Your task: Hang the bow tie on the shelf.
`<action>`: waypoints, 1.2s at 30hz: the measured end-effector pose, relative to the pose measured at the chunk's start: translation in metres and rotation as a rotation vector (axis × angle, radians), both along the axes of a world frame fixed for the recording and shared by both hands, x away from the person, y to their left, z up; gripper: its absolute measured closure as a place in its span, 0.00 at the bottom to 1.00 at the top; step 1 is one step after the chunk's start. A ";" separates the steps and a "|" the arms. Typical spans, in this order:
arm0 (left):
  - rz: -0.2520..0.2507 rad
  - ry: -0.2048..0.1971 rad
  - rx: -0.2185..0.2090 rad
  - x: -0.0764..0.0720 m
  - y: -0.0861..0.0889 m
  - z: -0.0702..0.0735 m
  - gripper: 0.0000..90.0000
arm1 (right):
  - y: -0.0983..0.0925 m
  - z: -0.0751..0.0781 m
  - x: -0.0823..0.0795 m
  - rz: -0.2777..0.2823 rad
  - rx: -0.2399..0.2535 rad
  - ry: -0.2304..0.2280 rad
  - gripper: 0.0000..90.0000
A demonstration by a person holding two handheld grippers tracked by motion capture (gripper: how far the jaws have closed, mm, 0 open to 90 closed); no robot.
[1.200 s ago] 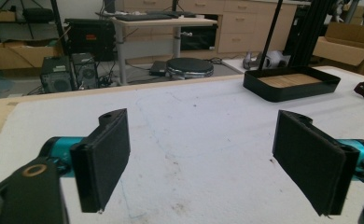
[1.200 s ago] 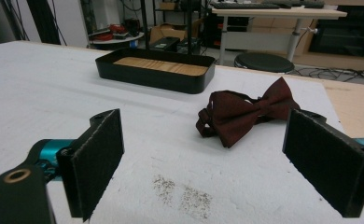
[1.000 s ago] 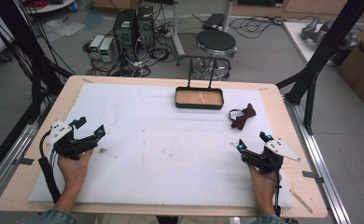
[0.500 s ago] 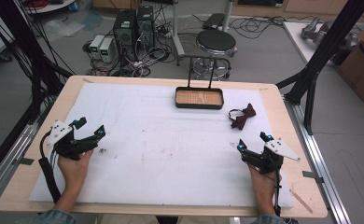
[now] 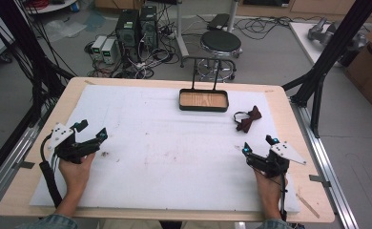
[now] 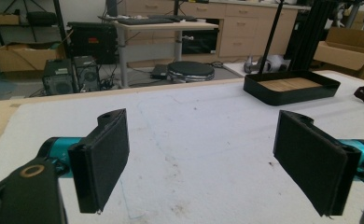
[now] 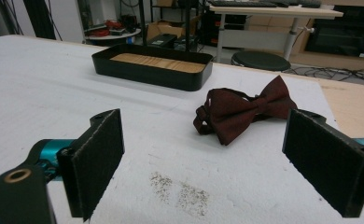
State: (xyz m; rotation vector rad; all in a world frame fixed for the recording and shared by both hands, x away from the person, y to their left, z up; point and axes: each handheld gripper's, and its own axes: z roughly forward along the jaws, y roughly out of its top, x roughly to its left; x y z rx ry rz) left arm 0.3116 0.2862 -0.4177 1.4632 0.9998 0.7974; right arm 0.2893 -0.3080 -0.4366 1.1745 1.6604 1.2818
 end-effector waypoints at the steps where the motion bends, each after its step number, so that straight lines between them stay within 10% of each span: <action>1: 0.000 0.000 0.000 0.000 0.000 0.000 0.21 | 0.000 0.000 0.000 0.000 -0.006 -0.007 0.13; 16: 0.007 -0.012 -0.016 -0.002 0.000 0.001 0.21 | -0.009 0.000 0.008 -0.065 0.036 -0.001 0.13; 36: -0.002 -0.015 -0.024 -0.001 0.000 0.000 0.21 | -0.012 0.032 0.092 -0.171 0.095 0.101 0.23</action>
